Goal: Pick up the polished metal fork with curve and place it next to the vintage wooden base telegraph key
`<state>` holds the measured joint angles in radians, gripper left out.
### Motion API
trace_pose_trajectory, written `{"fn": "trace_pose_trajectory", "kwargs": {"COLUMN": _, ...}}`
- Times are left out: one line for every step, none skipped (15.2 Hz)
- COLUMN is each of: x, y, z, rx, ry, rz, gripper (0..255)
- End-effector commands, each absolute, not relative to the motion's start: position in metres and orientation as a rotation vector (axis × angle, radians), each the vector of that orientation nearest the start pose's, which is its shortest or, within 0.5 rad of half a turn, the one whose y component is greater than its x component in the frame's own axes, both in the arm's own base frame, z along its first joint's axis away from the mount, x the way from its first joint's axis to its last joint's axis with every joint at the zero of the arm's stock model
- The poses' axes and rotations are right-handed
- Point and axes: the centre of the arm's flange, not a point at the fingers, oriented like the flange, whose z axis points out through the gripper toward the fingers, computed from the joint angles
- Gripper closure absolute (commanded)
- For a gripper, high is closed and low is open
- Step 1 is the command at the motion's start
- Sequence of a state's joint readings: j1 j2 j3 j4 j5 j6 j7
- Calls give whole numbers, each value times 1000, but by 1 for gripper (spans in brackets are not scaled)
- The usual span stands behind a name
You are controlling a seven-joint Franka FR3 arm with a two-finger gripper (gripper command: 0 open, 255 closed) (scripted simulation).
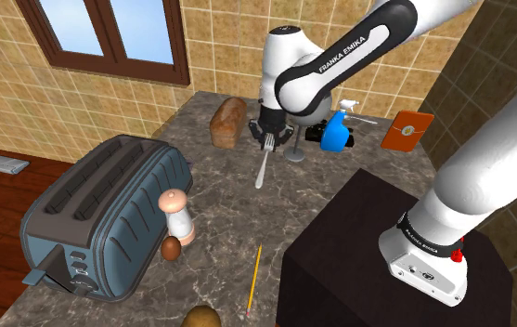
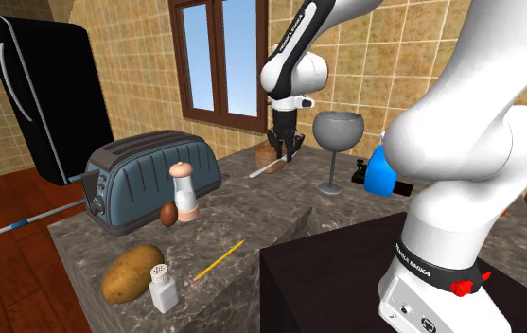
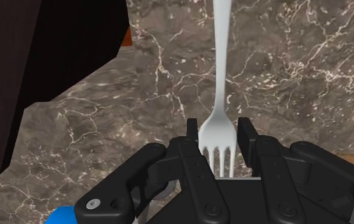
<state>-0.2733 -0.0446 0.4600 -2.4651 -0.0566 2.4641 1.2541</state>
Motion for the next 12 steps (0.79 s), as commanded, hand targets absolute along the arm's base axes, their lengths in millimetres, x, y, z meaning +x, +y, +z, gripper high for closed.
{"fn": "trace_pose_trajectory", "kwargs": {"x": 456, "y": 64, "z": 314, "rx": -2752, "ry": 1544, "rz": -104, "gripper": 255}}
{"fn": "trace_pose_trajectory", "kwargs": {"x": 450, "y": 52, "z": 314, "rx": -2752, "ry": 1544, "rz": -104, "gripper": 255}}
{"fn": "trace_pose_trajectory", "kwargs": {"x": 443, "y": 41, "z": 314, "rx": -2752, "ry": 1544, "rz": -104, "gripper": 255}}
{"fn": "trace_pose_trajectory", "kwargs": {"x": 437, "y": 29, "z": 314, "rx": -2752, "ry": 1544, "rz": -104, "gripper": 255}}
{"fn": "trace_pose_trajectory", "kwargs": {"x": 431, "y": 17, "z": 314, "rx": -2752, "ry": 1544, "rz": -104, "gripper": 255}}
{"fn": "trace_pose_trajectory", "kwargs": {"x": 425, "y": 5, "z": 314, "rx": -2752, "ry": 1544, "rz": -104, "gripper": 255}}
{"fn": "trace_pose_trajectory", "kwargs": {"x": 419, "y": -6, "z": 314, "rx": -2752, "ry": 1544, "rz": -104, "gripper": 255}}
{"fn": "trace_pose_trajectory", "kwargs": {"x": 413, "y": -18, "z": 314, "rx": -2752, "ry": 1544, "rz": -104, "gripper": 255}}
{"fn": "trace_pose_trajectory", "kwargs": {"x": 407, "y": -30, "z": 315, "rx": -2752, "ry": 1544, "rz": -104, "gripper": 255}}
{"fn": "trace_pose_trajectory", "kwargs": {"x": 401, "y": -41, "z": 315, "rx": -2752, "ry": 1544, "rz": -104, "gripper": 255}}
{"fn": "trace_pose_trajectory", "kwargs": {"x": 395, "y": -53, "z": 315, "rx": -2752, "ry": 1544, "rz": -104, "gripper": 255}}
{"fn": "trace_pose_trajectory", "kwargs": {"x": 389, "y": -65, "z": 315, "rx": -2752, "ry": 1544, "rz": -104, "gripper": 255}}
